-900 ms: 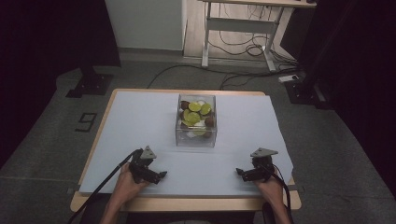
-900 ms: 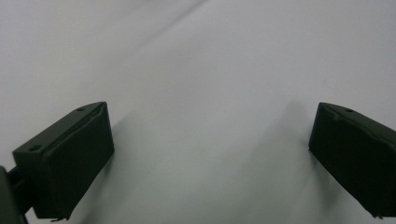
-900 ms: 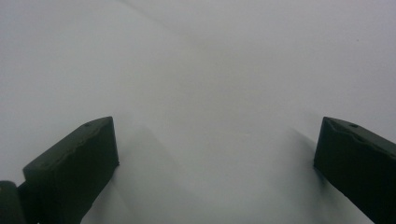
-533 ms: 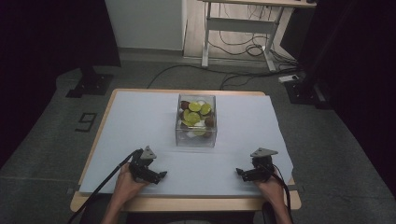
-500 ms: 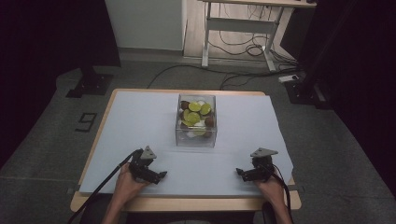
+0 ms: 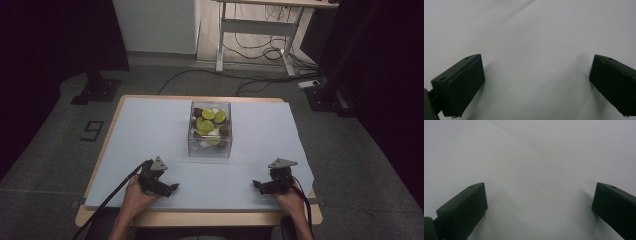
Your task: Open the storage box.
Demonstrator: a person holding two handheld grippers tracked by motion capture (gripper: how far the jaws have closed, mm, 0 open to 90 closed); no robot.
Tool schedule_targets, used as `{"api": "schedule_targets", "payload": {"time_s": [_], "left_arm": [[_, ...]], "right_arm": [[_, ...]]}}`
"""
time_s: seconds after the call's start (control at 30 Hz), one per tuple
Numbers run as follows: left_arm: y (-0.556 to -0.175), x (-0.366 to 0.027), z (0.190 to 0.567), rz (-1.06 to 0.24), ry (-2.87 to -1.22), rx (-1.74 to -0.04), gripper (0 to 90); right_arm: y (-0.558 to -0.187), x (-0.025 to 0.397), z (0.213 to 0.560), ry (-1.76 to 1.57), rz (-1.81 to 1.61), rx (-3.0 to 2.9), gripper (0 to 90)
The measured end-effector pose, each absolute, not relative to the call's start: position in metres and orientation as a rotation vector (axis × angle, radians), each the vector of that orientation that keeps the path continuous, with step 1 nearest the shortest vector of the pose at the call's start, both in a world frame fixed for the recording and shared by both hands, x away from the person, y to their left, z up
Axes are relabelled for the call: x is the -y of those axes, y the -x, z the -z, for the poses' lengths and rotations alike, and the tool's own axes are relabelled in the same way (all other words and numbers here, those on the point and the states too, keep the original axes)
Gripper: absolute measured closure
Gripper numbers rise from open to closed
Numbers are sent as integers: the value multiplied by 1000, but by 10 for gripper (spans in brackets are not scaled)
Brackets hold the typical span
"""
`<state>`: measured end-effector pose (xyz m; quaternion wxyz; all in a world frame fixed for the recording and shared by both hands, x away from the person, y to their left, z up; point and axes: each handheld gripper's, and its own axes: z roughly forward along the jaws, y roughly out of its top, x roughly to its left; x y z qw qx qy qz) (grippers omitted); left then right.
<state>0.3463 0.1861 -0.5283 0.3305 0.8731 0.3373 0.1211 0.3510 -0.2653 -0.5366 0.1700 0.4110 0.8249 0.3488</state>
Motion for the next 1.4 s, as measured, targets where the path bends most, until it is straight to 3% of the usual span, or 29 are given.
{"api": "schedule_targets", "payload": {"time_s": [0.47, 1.4], "left_arm": [[-343, -184, 525, -294, -2247, -918, 43], [-338, -177, 499, -275, -2154, -829, 132]], "right_arm": [[-349, 261, 534, -1173, -980, -2361, 0], [-346, 243, 510, -1084, -1058, -2406, 0]]}}
